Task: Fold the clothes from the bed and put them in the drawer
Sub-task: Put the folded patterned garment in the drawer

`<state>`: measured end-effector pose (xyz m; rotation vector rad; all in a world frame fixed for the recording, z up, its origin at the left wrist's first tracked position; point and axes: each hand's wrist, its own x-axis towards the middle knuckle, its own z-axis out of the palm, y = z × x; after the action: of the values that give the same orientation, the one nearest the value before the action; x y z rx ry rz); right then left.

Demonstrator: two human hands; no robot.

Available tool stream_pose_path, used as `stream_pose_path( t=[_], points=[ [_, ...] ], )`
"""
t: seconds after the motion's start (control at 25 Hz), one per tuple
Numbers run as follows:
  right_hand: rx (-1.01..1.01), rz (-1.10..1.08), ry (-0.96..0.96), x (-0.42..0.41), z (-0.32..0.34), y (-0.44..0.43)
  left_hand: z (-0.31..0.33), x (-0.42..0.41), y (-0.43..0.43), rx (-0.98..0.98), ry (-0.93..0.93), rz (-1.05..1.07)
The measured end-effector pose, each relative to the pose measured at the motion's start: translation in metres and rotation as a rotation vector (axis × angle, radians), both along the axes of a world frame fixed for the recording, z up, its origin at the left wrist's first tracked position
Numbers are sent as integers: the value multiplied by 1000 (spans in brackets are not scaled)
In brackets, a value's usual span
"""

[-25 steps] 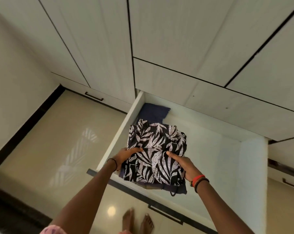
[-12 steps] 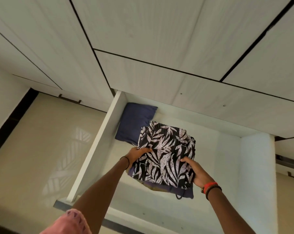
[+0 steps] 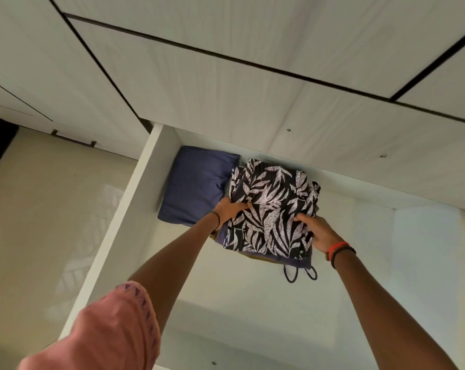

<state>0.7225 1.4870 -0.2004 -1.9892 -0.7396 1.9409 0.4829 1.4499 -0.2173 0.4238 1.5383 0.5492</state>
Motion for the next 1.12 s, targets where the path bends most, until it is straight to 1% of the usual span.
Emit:
stream_pose_path(
  t=[0.12, 0.16, 0.32, 0.44, 0.52, 0.64, 0.72, 0.88, 0.96, 1.12],
  points=[
    [1, -42, -26, -1, -7, -5, -13, 8, 1, 68, 193, -100],
    [4, -58, -39, 0, -6, -6, -16, 8, 2, 83, 227, -130],
    [-14, -101, -76, 7, -9, -6, -19, 3, 10, 61, 204, -247],
    [-22, -66, -121, 5, -13, -5, -12, 13, 10, 39, 331, -252],
    [30, 5, -278, 0, -15, -7, -7, 18, 7, -1, 368, -197],
    [72, 98, -605, -11, 0, -8, 4, 22, -6, 0, 424, -228],
    [76, 126, -696, -25, 22, -13, 19, 22, -20, -3, 470, -242],
    [93, 219, -696, -55, 54, -32, 48, 18, -48, 22, 485, -164],
    [126, 264, -663, -71, 69, -48, 61, 13, -66, 44, 494, -104],
    [208, 302, -539, -96, 98, -87, 90, 0, -107, 100, 515, 26]
  ],
)
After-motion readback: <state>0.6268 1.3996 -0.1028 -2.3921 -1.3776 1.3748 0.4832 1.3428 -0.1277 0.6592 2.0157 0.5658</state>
